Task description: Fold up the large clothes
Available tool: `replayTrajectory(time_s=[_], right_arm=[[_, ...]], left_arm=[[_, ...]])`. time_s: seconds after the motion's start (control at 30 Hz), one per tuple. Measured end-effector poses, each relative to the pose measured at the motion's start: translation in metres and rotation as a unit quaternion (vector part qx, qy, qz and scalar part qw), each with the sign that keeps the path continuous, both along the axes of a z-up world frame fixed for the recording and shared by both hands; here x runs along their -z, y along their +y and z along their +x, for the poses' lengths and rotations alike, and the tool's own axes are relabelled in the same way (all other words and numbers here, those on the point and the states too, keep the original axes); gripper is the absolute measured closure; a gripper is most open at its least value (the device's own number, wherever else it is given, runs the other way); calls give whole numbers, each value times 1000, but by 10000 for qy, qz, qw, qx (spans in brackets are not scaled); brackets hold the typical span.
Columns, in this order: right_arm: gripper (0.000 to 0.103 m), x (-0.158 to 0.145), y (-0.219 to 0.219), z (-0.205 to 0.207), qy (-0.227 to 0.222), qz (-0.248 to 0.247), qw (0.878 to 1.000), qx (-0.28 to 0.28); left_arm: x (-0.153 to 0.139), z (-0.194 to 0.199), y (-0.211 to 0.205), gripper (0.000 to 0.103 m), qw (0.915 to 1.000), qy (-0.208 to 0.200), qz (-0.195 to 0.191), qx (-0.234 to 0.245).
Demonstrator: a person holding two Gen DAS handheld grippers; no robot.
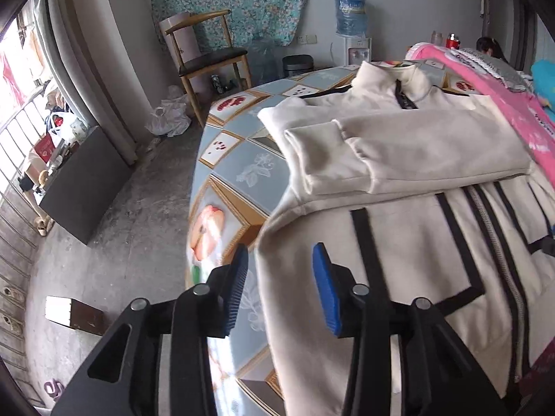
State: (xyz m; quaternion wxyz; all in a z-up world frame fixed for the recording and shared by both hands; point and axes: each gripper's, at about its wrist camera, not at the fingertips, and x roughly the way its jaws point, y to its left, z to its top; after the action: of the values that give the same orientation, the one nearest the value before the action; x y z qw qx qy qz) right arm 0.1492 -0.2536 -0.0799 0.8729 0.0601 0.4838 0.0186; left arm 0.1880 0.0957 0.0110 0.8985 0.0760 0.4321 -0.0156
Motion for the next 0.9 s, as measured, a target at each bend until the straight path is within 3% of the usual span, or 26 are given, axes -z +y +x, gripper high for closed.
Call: replayTrajectory(time_s=[0.1, 0.27, 0.43, 0.53, 0.7, 0.8, 0.9], right_arm=[[14, 6, 8, 0, 69, -157, 9998, -115], [13, 19, 15, -1, 208, -429, 9986, -216], [12, 5, 23, 1, 41, -144, 9994, -298], [11, 3, 38, 5, -51, -247, 9984, -498], [8, 18, 57, 11, 74, -380, 9966, -729], [7, 26, 68, 10, 27, -758, 9939, -805], [7, 27, 67, 10, 1, -716, 9944, -782]], left_arm=[[14, -8, -20, 52, 9993, 238, -158, 231], [48, -20, -45, 49, 9971, 636, 107, 413], [51, -26, -46, 39, 9983, 492, 170, 278], [51, -25, -42, 28, 9986, 479, 186, 157], [53, -22, -31, 21, 9985, 532, -90, -43], [54, -20, -26, 18, 9981, 563, -223, -145], [55, -19, -24, 13, 9977, 578, -297, -199]])
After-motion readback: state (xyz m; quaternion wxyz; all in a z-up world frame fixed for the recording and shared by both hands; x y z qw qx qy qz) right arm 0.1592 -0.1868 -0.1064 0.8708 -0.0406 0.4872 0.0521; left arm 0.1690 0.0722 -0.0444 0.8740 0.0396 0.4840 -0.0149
